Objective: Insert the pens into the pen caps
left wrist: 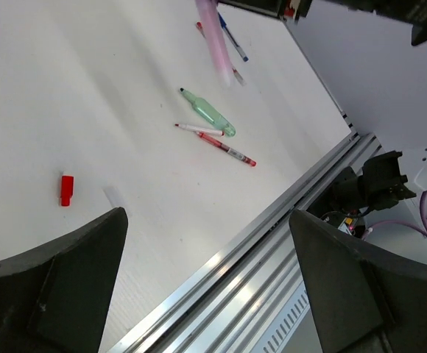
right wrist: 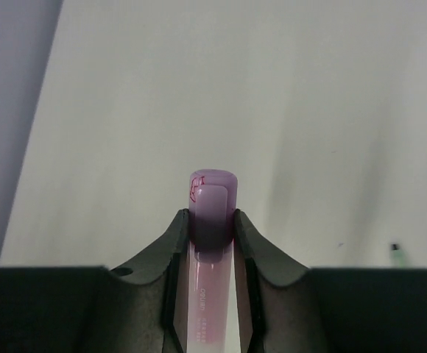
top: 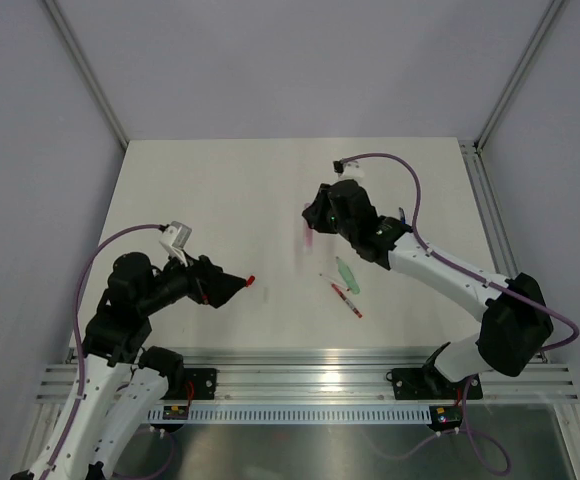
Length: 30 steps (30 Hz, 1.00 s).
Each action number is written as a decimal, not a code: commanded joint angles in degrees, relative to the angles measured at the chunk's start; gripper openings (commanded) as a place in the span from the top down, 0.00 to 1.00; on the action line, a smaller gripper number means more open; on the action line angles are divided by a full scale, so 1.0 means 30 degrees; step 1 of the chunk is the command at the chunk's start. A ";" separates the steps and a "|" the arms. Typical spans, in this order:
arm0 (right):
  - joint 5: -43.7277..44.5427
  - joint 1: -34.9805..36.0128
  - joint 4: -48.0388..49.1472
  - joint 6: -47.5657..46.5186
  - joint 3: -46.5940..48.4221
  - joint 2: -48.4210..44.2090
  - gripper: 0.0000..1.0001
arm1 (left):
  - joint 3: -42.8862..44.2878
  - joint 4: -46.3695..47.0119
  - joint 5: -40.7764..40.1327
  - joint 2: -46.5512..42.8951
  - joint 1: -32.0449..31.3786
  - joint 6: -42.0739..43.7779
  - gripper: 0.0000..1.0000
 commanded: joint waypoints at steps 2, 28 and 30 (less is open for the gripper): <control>-0.0734 -0.3859 -0.1739 -0.4090 -0.1277 -0.0385 1.00 | -0.0350 0.0044 -0.0205 -0.0277 -0.0019 0.1447 0.04; -0.1292 -0.7623 -0.7860 -0.9231 0.4315 0.9342 0.81 | -0.0733 0.0223 -0.0292 -0.2563 -0.1630 0.1301 0.01; -0.0942 -0.7623 -0.8154 -0.9142 0.4668 0.9811 0.78 | -0.0733 0.0223 -0.0292 -0.2650 -0.1630 0.1301 0.01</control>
